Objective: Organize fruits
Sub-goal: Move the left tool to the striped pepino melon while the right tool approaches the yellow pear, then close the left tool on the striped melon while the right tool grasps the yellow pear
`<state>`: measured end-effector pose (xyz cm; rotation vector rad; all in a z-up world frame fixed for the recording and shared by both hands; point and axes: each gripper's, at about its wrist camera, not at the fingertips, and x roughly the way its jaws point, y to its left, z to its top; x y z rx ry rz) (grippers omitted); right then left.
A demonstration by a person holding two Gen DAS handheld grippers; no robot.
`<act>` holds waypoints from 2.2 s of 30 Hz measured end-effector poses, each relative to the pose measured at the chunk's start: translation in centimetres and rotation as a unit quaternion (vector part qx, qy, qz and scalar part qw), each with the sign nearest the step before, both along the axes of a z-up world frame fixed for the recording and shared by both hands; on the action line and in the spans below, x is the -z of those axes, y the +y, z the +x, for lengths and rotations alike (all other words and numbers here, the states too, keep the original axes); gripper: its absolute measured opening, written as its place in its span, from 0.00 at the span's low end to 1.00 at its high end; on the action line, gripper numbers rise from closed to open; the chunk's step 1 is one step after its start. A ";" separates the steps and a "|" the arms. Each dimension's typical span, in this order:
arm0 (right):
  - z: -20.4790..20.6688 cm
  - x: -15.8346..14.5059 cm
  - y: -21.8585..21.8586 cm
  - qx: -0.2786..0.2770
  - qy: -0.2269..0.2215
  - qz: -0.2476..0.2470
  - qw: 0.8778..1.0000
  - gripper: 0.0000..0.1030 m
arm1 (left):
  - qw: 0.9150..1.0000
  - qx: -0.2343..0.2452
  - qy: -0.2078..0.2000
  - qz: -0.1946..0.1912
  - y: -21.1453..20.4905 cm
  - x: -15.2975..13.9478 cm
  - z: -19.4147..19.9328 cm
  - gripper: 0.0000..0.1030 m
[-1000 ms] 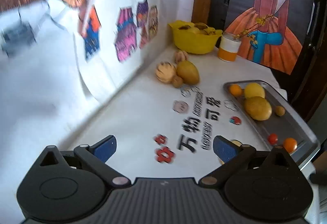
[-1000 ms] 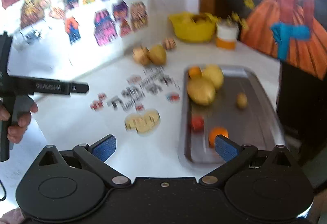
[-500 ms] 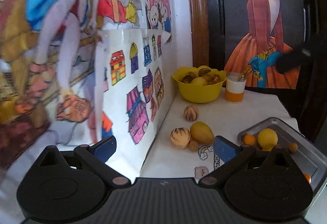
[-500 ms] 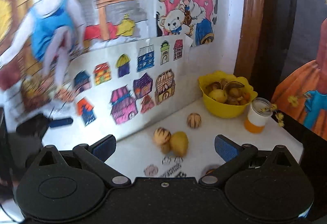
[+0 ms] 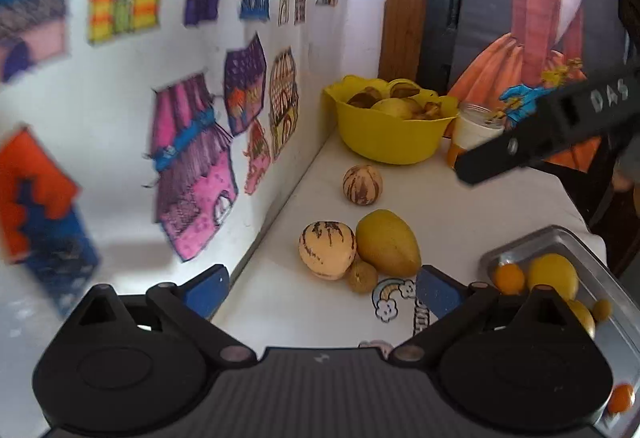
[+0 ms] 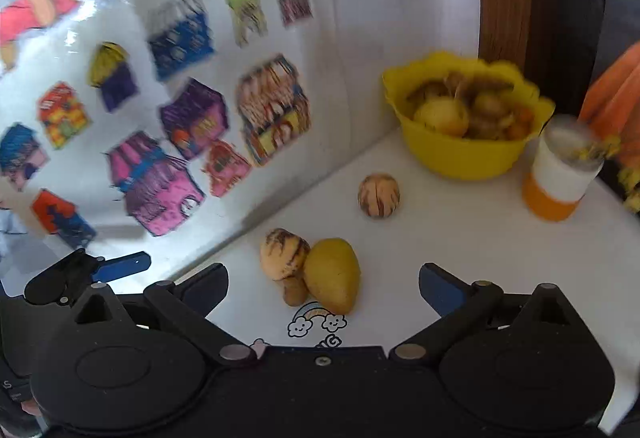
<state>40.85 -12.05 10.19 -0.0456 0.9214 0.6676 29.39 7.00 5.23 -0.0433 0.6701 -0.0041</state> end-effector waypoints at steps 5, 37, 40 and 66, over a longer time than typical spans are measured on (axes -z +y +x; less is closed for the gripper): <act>2.8 3.1 0.1 0.005 0.042 0.019 0.999 0.91 | 1.000 -0.012 0.013 -0.019 0.0 1.8 3.2 0.92; 9.2 11.2 1.3 0.023 0.158 0.075 0.984 0.66 | 0.997 -0.001 0.074 -0.032 0.6 6.9 11.2 0.58; 9.2 11.4 1.1 0.020 0.160 0.079 0.984 0.65 | 0.998 -0.004 0.066 -0.024 0.3 7.1 11.2 0.57; 6.6 14.0 -1.3 0.105 0.215 0.174 0.955 0.54 | 0.997 -0.049 0.056 -0.037 1.1 5.9 8.2 0.58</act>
